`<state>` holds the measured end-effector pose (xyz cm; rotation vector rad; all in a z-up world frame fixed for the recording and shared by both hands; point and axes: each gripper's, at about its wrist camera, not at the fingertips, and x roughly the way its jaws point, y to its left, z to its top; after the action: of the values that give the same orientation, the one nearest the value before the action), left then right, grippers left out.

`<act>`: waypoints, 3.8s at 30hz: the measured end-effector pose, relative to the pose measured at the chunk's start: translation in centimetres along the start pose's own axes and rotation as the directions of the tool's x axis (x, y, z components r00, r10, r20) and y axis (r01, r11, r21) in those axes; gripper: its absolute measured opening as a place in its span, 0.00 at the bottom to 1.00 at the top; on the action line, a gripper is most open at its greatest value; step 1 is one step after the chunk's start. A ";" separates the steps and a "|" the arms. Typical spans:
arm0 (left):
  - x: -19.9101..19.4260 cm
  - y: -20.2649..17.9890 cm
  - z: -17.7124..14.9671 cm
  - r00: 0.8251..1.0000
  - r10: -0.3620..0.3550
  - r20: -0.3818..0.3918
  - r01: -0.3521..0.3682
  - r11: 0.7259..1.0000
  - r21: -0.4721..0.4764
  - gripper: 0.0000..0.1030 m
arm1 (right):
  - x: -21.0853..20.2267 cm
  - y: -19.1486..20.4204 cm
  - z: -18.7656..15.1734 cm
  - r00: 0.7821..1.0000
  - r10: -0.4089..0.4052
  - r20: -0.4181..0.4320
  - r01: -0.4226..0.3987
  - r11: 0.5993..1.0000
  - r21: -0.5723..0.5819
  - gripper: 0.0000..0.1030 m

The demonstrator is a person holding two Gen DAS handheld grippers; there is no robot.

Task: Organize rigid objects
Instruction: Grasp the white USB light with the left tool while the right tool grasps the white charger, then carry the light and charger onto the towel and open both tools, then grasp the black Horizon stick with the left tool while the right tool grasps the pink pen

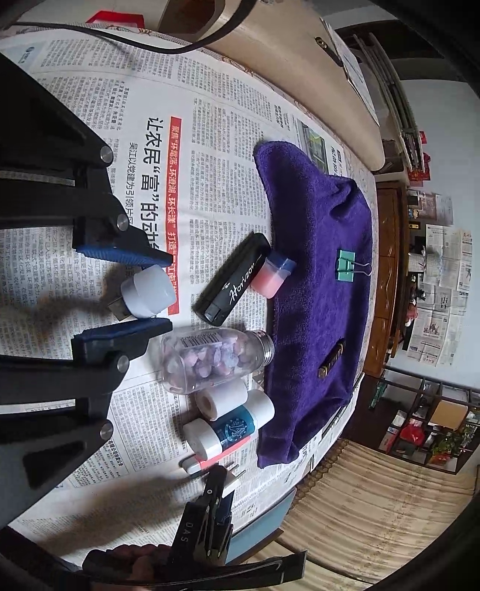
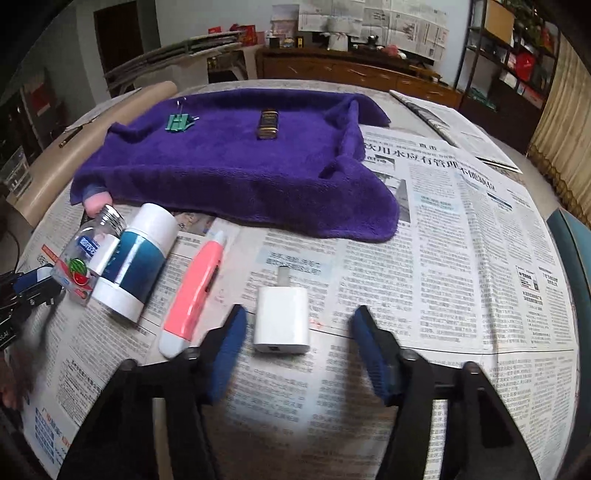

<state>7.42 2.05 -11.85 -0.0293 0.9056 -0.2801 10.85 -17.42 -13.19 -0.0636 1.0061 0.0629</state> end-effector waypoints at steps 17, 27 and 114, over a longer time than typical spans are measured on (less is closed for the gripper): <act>-2.3 1.4 2.6 0.999 0.018 0.037 -0.016 0.999 -0.034 0.26 | -1.3 -0.5 0.4 0.999 0.033 0.033 -0.035 0.998 0.061 0.25; -2.3 1.1 6.1 0.998 0.011 0.062 -0.010 1.000 -0.019 0.26 | -2.9 -1.5 1.8 0.994 0.073 0.077 -0.081 0.991 0.107 0.25; 6.8 1.2 6.6 0.964 0.228 -0.135 -0.243 0.964 -0.107 1.00 | -3.5 -3.4 2.1 0.978 0.192 0.080 -0.206 0.950 0.237 1.00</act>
<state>16.83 0.92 -13.20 -0.0180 1.0363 -0.0027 11.04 -20.73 -9.00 0.2645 0.9553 0.1244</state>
